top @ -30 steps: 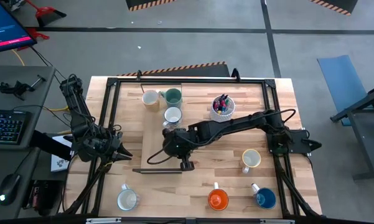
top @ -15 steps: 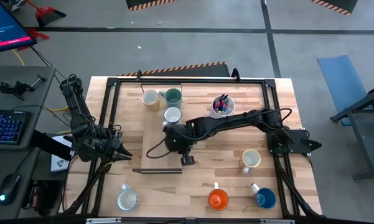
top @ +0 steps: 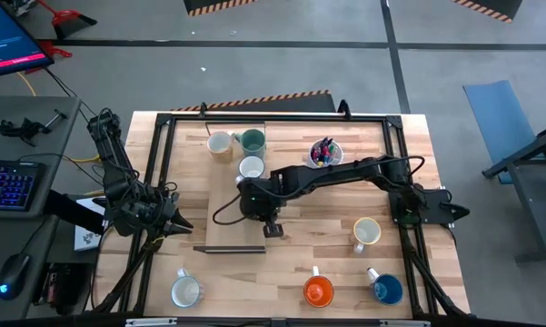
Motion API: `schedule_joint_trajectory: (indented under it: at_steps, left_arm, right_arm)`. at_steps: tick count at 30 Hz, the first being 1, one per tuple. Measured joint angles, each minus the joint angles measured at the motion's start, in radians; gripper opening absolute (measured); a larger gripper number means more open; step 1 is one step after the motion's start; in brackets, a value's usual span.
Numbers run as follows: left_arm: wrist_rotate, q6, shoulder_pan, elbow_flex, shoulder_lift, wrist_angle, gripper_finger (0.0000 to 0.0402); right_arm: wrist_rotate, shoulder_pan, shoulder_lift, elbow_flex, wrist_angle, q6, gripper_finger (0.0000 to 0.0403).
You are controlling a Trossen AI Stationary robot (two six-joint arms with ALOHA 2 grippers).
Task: Place coffee mugs
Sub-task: Put the black mug on the shelf
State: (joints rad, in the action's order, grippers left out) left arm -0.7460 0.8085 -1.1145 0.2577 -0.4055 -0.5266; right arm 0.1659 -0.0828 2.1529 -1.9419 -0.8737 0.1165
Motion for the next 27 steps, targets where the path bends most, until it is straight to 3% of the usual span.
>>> schedule_joint_trajectory:
  at_steps: [27]
  left_arm:
    - [-0.001, 0.001, 0.0, 0.0, 0.0, 0.0, 0.006]
  right_arm:
    - [-0.042, 0.001, 0.002, -0.002, 0.023, 0.023, 0.0071]
